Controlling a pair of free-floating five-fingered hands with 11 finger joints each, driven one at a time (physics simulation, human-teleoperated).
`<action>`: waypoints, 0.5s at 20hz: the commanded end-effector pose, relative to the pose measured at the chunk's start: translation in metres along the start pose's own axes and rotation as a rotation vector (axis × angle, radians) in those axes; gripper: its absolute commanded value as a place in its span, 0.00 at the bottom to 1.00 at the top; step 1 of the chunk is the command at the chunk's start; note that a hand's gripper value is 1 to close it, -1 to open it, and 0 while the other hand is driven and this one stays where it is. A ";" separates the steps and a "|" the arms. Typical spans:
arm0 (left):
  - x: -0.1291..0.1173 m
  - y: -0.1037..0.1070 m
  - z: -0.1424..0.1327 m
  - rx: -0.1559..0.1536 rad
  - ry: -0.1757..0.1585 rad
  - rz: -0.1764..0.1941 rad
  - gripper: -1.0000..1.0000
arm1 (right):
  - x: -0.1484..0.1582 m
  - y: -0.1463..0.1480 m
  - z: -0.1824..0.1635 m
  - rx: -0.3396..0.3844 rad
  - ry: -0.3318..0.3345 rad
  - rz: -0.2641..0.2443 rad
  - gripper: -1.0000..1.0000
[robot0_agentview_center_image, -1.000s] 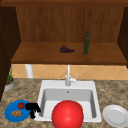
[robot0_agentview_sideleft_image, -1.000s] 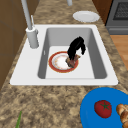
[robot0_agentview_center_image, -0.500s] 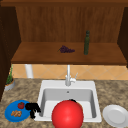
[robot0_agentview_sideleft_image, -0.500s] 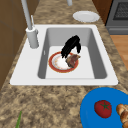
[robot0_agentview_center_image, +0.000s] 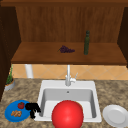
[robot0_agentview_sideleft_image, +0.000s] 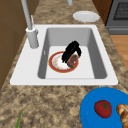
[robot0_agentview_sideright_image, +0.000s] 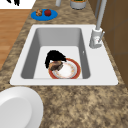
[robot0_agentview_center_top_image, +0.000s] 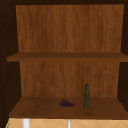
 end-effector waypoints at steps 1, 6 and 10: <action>0.000 0.000 0.000 0.000 0.000 0.000 0.50 | -0.013 -0.009 -0.020 0.027 0.010 -0.028 0.00; 0.000 0.000 0.000 0.000 0.000 0.000 0.50 | -0.021 0.006 -0.028 0.122 0.014 -0.083 0.00; 0.000 0.000 0.000 0.000 0.000 0.000 0.50 | 0.002 0.031 -0.017 0.126 0.054 -0.069 0.00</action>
